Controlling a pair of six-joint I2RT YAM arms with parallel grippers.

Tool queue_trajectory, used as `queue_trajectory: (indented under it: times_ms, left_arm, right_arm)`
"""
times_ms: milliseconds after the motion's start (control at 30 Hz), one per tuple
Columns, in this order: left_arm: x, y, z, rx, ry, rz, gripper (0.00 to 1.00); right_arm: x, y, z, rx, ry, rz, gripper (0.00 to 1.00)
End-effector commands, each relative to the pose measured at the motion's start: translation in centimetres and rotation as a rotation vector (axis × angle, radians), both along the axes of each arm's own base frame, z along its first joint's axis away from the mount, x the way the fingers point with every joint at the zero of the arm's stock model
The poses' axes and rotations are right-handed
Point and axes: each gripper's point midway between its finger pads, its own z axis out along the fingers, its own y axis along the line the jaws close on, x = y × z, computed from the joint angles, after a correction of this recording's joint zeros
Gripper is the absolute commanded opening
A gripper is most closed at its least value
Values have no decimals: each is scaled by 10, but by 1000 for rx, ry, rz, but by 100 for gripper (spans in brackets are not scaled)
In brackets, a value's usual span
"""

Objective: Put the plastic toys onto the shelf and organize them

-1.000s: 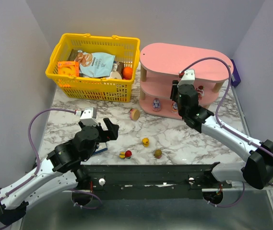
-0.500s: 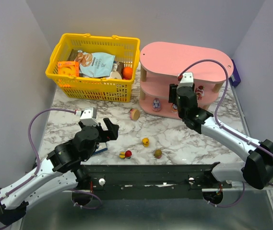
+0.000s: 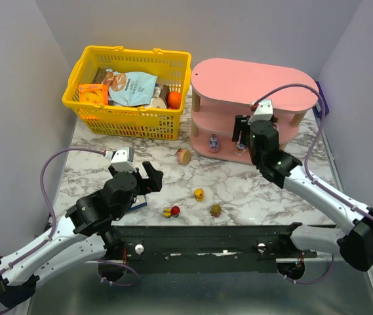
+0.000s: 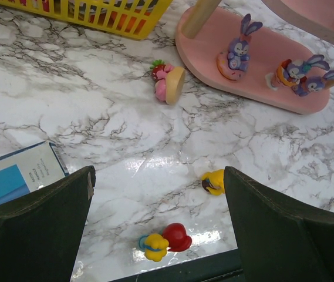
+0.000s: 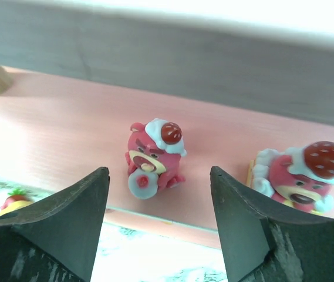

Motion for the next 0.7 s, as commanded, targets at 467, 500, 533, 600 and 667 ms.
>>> queue_trajectory:
  times_ms: [467, 500, 533, 600, 667]
  left_arm:
    - [59, -57, -48, -66, 198, -47, 99]
    - [68, -63, -47, -79, 186, -46, 99]
    - [76, -64, -51, -71, 190, -33, 99]
    - [98, -73, -62, -43, 193, -22, 99]
    - [116, -80, -78, 5, 206, -1, 99]
  right_arm:
    - [-69, 8, 19, 188, 52, 233, 80]
    - [-75, 6, 20, 197, 45, 244, 80]
    - [-78, 7, 20, 203, 43, 255, 80]
    - [-85, 6, 20, 210, 49, 273, 80]
    - [-94, 7, 27, 227, 34, 308, 80]
